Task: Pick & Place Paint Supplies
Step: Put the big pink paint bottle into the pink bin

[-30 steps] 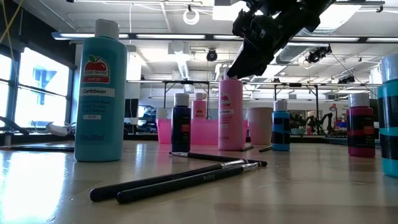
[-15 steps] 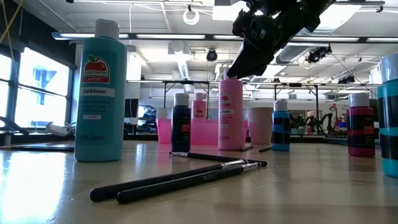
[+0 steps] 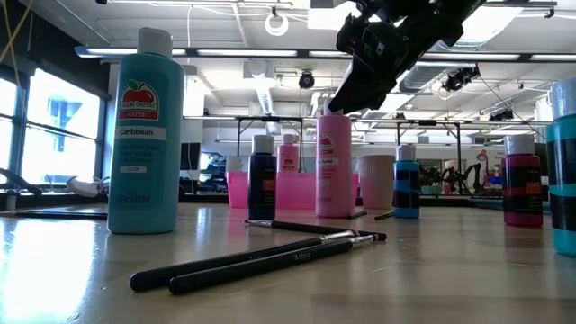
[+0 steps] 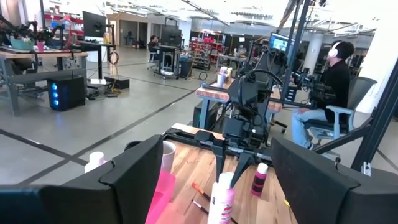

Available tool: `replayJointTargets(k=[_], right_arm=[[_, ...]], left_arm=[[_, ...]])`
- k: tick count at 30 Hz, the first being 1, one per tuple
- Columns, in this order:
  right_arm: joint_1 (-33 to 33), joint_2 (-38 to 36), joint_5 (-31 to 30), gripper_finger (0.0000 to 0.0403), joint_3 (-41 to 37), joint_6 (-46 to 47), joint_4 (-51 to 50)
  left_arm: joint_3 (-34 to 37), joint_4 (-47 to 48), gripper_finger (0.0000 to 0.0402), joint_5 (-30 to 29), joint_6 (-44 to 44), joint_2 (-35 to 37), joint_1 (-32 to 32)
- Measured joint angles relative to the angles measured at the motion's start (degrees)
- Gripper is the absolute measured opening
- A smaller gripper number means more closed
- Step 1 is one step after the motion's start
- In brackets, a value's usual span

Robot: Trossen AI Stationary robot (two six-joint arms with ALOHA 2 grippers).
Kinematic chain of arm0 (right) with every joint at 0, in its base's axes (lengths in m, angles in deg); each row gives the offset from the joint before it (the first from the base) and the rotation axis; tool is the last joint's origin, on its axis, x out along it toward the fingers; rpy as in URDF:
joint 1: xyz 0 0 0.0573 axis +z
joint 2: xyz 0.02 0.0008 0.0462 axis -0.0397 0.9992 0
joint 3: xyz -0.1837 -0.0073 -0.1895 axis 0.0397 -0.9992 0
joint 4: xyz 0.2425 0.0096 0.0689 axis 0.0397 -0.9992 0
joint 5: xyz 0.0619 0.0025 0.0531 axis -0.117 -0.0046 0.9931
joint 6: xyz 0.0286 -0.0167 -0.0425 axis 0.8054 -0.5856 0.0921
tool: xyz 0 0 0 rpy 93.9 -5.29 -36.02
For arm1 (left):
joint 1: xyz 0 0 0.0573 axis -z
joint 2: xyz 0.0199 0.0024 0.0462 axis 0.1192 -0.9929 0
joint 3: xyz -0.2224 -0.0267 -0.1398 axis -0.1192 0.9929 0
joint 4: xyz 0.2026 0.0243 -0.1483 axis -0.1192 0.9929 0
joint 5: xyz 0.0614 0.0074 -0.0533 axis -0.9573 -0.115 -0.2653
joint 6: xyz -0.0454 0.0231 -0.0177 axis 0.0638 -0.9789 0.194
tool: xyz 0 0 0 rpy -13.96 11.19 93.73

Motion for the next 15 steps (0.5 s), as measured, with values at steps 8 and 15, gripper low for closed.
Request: replayJointTargets(k=[8, 15], right_arm=[[0.00, 0.00, 0.00, 0.0128, 0.00, 0.00, 0.00], [0.00, 0.00, 0.00, 0.0128, 0.00, 0.00, 0.00]], left_arm=[[0.00, 0.01, 0.0294, 1.09, 0.01, 0.02, 0.01], [0.00, 0.01, 0.0294, 1.10, 0.03, 0.01, 0.00]])
